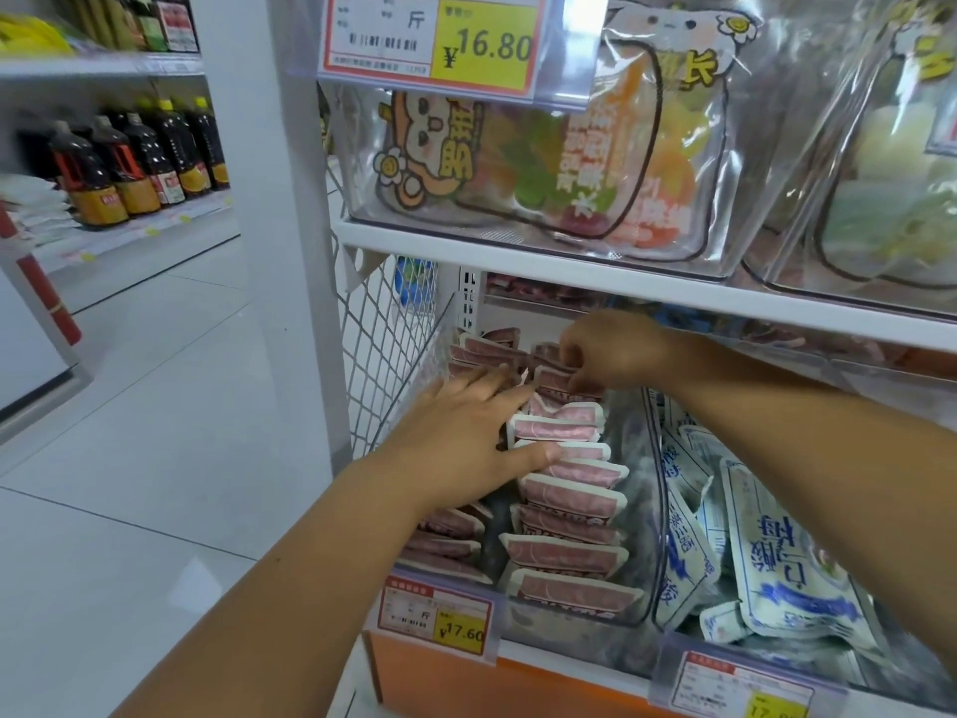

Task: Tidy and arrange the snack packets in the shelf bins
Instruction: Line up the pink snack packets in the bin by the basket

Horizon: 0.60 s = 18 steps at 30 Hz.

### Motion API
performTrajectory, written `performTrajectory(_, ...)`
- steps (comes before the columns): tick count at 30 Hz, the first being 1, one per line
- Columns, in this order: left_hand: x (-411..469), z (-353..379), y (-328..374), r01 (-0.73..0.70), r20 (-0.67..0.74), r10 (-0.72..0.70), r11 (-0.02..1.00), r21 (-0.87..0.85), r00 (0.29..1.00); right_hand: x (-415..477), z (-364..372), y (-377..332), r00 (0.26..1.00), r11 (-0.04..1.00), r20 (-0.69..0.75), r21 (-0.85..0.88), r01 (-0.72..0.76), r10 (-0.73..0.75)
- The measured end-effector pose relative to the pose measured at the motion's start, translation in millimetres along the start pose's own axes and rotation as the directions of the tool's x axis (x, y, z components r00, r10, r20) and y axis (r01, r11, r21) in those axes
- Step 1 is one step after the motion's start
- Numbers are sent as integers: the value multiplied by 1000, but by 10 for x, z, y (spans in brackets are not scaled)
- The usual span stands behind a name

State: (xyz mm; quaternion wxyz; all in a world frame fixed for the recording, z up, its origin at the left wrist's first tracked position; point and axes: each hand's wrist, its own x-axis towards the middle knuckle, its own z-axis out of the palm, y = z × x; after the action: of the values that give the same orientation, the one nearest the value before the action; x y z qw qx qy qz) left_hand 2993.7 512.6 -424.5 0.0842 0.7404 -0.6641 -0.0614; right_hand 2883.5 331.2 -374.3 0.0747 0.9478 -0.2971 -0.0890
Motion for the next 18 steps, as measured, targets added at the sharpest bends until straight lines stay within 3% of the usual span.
performTrajectory(2,-23,4,-28,49,85,-49,999,4,995,-22,22,42,1000,999,-26,-39,-12,11)
performTrajectory(6,2,28,30,88,91,-88,996,6,992,-6,8,2,1000,987,-9,-161,-12,10)
performTrajectory(9,13,17,-4,92,89,-88,995,-39,992,-75,-82,3,1000,998,16,49,-26,25)
performTrajectory(11,-7,-3,-24,74,52,-71,996,-57,996,-134,-131,-5,998,978,-58,207,6,6)
performTrajectory(18,-290,-69,70,81,61,-79,996,-35,995,109,-68,-305,991,922,-133,385,38,15)
